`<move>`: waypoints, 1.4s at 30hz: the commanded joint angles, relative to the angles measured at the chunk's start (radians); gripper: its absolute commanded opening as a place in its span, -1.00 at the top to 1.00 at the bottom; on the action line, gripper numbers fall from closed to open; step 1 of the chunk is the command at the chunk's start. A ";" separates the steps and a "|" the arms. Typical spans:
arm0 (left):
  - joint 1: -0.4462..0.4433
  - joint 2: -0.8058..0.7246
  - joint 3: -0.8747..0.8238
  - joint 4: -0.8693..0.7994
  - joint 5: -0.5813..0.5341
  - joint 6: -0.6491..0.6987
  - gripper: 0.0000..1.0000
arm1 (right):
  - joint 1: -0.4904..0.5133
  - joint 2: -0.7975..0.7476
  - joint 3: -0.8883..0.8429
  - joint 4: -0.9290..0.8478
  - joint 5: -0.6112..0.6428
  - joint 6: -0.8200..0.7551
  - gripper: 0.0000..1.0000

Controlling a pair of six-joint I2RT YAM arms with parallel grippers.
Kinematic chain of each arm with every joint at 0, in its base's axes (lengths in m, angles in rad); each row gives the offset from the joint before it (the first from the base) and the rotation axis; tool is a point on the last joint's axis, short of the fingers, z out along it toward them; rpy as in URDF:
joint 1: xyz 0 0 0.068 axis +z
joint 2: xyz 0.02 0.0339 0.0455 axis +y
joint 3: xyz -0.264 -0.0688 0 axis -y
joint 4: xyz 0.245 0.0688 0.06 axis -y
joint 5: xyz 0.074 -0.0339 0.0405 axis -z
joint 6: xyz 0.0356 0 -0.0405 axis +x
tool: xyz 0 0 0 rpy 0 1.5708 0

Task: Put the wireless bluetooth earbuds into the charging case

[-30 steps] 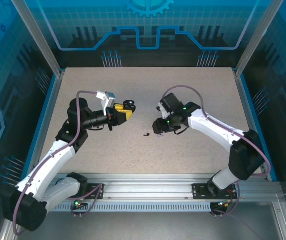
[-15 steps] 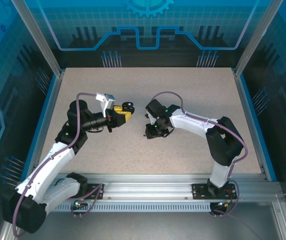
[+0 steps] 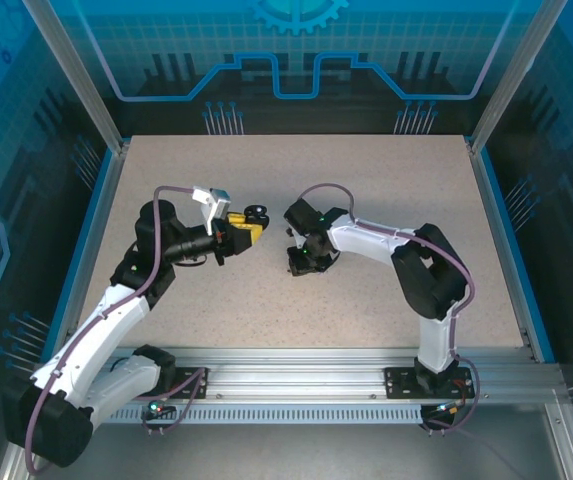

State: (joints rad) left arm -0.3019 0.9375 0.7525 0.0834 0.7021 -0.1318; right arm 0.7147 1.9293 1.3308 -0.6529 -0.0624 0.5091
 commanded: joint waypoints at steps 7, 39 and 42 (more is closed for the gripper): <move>0.010 -0.014 -0.005 -0.006 -0.011 0.008 0.61 | 0.013 0.057 0.040 -0.020 0.045 0.025 0.64; 0.012 -0.035 0.002 -0.044 -0.036 0.031 0.60 | 0.015 0.242 0.322 -0.128 0.145 -0.103 0.57; 0.013 -0.039 0.002 -0.047 -0.038 0.033 0.61 | 0.011 0.221 0.320 -0.128 0.134 -0.101 0.55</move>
State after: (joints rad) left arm -0.2989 0.9169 0.7525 0.0502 0.6754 -0.1238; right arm 0.7155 2.1536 1.6287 -0.7410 0.0605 0.4248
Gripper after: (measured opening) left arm 0.222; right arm 0.221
